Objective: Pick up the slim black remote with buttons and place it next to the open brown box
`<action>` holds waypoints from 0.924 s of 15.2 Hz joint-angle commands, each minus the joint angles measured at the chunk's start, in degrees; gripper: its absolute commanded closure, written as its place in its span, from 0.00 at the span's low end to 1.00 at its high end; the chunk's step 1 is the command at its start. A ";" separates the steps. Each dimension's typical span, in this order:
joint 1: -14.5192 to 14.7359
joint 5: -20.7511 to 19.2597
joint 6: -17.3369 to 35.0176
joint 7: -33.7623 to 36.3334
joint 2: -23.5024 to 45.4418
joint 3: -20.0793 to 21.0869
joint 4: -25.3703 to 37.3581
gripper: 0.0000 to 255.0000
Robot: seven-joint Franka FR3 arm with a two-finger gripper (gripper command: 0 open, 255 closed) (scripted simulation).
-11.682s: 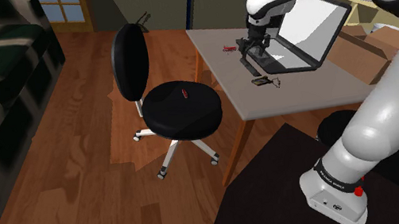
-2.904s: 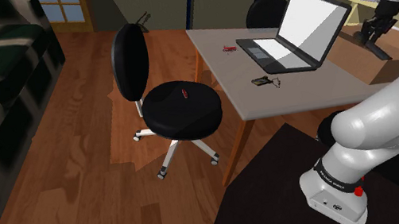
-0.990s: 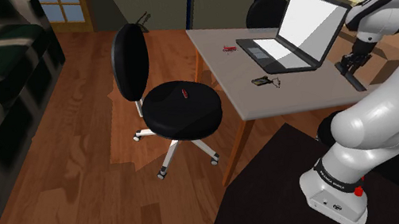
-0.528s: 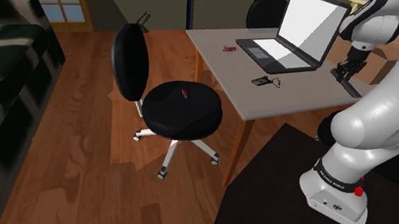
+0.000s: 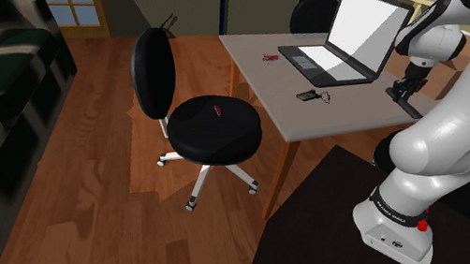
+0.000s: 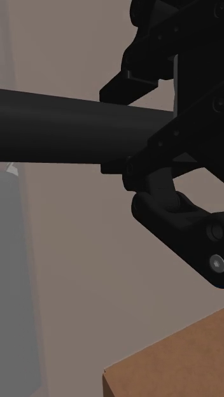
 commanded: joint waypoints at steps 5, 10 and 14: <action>0.00 0.04 0.06 0.01 0.07 0.01 -0.12 1.00; 0.00 0.04 0.04 0.02 0.08 0.02 -0.10 0.00; 0.90 -3.80 -5.44 2.75 -4.65 -0.49 1.51 0.00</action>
